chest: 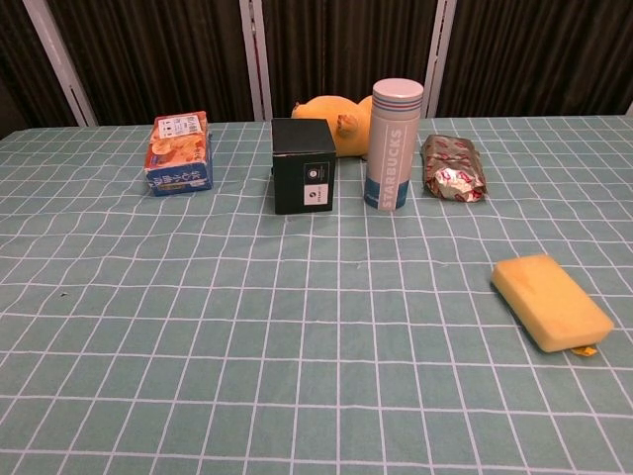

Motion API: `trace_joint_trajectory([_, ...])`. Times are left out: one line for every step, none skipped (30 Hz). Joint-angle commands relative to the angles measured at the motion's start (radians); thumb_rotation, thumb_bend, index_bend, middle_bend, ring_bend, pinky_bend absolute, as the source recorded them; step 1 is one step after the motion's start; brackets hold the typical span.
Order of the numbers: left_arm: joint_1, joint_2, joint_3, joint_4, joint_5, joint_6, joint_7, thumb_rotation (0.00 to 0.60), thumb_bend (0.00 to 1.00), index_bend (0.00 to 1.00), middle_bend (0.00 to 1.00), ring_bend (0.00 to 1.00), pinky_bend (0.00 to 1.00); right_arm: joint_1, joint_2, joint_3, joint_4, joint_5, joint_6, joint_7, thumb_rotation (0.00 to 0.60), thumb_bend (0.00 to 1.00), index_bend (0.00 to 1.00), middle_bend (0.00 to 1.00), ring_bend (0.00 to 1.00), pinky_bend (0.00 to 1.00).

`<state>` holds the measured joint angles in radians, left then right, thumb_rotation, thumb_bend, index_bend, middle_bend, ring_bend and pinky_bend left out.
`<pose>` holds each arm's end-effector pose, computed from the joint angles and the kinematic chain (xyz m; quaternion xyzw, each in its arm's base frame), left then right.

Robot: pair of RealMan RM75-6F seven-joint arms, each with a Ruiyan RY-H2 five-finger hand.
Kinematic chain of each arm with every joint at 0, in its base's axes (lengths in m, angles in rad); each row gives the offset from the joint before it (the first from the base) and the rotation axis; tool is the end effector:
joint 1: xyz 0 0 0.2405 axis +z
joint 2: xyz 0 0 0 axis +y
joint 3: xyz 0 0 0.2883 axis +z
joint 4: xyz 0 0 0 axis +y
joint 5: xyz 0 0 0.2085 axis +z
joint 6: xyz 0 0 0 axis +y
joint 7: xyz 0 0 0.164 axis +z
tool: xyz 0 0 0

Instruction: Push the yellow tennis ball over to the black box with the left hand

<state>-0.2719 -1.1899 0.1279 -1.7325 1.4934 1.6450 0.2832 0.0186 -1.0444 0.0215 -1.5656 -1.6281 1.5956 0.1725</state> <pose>-0.2810 0.2203 0.1410 -0.6470 -0.3098 -0.4002 0.5704 -0.3398 -0.1744 0.2075 0.5958 -0.3736 0.4310 0.5654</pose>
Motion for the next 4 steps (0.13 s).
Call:
trace_joint_trajectory([0.166, 0.013, 0.047, -0.047, 0.045, 0.156, 0.035, 0.600, 0.10, 0.00, 0.00, 0.00, 0.00, 0.013, -0.008, 0.006, -0.012, 0.015, -0.024, -0.026, 0.600, 0.11, 0.00, 0.00, 0.00, 0.00])
trace_joint_trajectory([0.179, 0.007, 0.046, -0.036, 0.057, 0.170, 0.019, 0.600, 0.10, 0.00, 0.00, 0.00, 0.00, 0.016, -0.011, 0.007, -0.015, 0.016, -0.030, -0.037, 0.600, 0.11, 0.00, 0.00, 0.00, 0.00])
trace_joint_trajectory([0.190, 0.007, 0.050, -0.018, 0.078, 0.179, 0.020, 0.600, 0.10, 0.00, 0.00, 0.00, 0.00, 0.020, -0.014, 0.009, -0.021, 0.017, -0.036, -0.050, 0.600, 0.12, 0.00, 0.00, 0.00, 0.00])
trace_joint_trajectory([0.197, 0.010, 0.053, -0.006, 0.097, 0.185, 0.022, 0.600, 0.10, 0.00, 0.00, 0.00, 0.00, 0.023, -0.016, 0.009, -0.024, 0.016, -0.039, -0.059, 0.600, 0.11, 0.00, 0.00, 0.00, 0.00])
